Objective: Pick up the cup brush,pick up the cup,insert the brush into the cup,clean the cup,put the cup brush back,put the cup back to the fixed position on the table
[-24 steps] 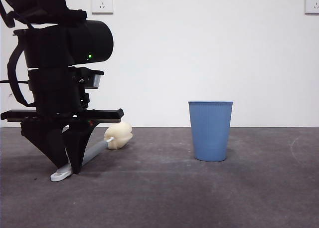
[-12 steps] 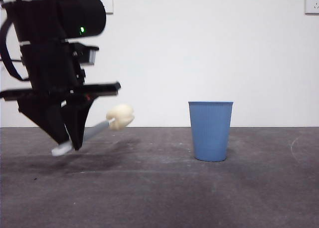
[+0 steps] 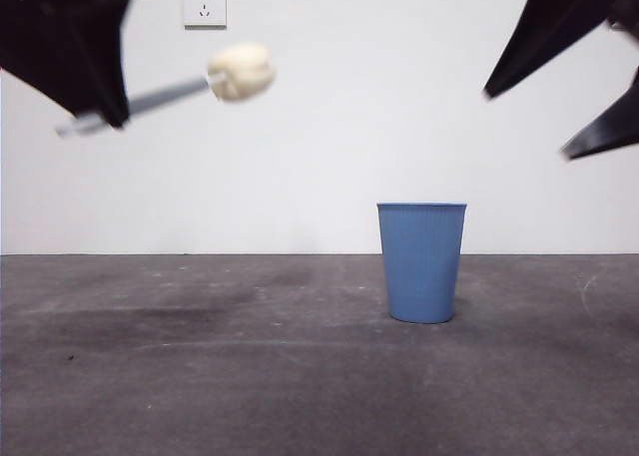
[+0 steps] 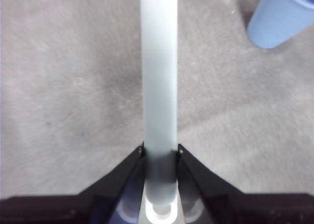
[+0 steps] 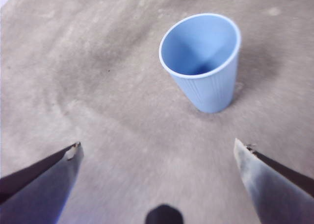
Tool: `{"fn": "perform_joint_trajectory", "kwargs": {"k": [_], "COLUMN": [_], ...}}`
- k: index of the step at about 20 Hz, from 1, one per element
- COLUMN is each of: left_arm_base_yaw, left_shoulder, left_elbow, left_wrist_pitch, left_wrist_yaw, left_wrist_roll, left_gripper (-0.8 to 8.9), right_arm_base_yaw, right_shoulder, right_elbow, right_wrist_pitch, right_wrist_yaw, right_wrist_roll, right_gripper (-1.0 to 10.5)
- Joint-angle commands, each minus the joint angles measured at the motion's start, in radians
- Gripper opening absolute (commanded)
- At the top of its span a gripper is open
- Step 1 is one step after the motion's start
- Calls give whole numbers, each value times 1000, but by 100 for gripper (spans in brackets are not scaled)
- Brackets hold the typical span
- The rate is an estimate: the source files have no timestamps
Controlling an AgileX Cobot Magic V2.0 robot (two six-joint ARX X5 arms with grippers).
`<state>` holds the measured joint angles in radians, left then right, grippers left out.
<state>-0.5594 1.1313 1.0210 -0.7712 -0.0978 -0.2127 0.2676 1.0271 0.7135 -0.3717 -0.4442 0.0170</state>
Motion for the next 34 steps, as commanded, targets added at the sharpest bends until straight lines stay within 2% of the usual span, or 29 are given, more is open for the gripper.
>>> {"fn": "perform_joint_trajectory", "kwargs": {"k": [1,7,11,14,19,26,29,34], "left_arm_base_yaw": [-2,-2,-2,-2,-2,-2,-2,-2], "left_shoulder": [-48,-95,-95,-94,-94,-94,-94,-94], "left_elbow": [-6,-6,-6,-6,-6,-6,-6,-6], "left_wrist_pitch": [-51,-98,-97,-98,-98,-98,-97,-97], "left_wrist_yaw": [0,2,26,23,24,23,21,21], "left_wrist_roll": [48,60,60,60,56,53,48,48], "left_gripper": [-9,-9,-9,-8,-8,-8,-8,-8], "right_arm_base_yaw": [19,63,83,91,92,93,94,95], "right_shoulder": [74,229,375,497,655,848,882,910], "right_elbow": [-51,-153,-167,-167,-167,-166,-159,-154], "right_wrist_pitch": [125,460,636,779,1014,1323,1353,1422], "right_wrist_yaw": [8,107,115,162,166,190,200,220], "right_wrist_roll": [13,13,13,13,21,86,91,99], "right_gripper": [567,567,567,567,567,567,560,317]}}
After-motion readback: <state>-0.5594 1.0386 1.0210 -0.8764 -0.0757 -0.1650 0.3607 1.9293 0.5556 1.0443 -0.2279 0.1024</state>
